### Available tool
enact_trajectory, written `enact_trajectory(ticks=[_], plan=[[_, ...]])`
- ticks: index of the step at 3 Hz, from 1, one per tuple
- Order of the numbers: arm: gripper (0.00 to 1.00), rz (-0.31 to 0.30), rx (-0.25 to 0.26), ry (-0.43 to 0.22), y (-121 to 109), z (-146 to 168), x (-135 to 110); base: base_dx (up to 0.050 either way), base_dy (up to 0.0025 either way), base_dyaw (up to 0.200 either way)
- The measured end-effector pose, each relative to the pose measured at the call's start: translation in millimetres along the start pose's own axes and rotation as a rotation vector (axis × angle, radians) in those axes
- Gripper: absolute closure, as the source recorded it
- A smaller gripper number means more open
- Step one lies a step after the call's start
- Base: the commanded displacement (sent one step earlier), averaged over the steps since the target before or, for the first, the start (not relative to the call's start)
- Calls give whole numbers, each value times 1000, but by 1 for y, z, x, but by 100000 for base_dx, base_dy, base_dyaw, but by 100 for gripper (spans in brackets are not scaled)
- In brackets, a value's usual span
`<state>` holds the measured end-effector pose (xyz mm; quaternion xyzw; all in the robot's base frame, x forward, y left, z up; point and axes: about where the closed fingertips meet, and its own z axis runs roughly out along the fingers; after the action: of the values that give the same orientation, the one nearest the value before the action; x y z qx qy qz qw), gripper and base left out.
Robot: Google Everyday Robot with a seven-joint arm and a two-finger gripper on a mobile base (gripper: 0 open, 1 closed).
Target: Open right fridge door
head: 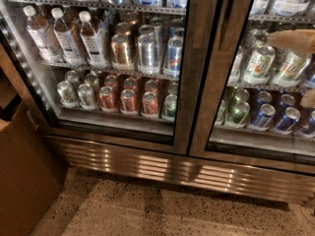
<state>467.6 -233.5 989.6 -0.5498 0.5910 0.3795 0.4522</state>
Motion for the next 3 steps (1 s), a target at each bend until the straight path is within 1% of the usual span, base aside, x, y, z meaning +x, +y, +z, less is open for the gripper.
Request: enact_trajectory(ticks=[1, 2, 3], plan=[[0, -25, -31, 19, 1, 21, -8, 0, 0, 0], [0, -67, -92, 66, 8, 55, -19, 0, 0, 0], [0, -67, -92, 66, 8, 55, -19, 0, 0, 0]])
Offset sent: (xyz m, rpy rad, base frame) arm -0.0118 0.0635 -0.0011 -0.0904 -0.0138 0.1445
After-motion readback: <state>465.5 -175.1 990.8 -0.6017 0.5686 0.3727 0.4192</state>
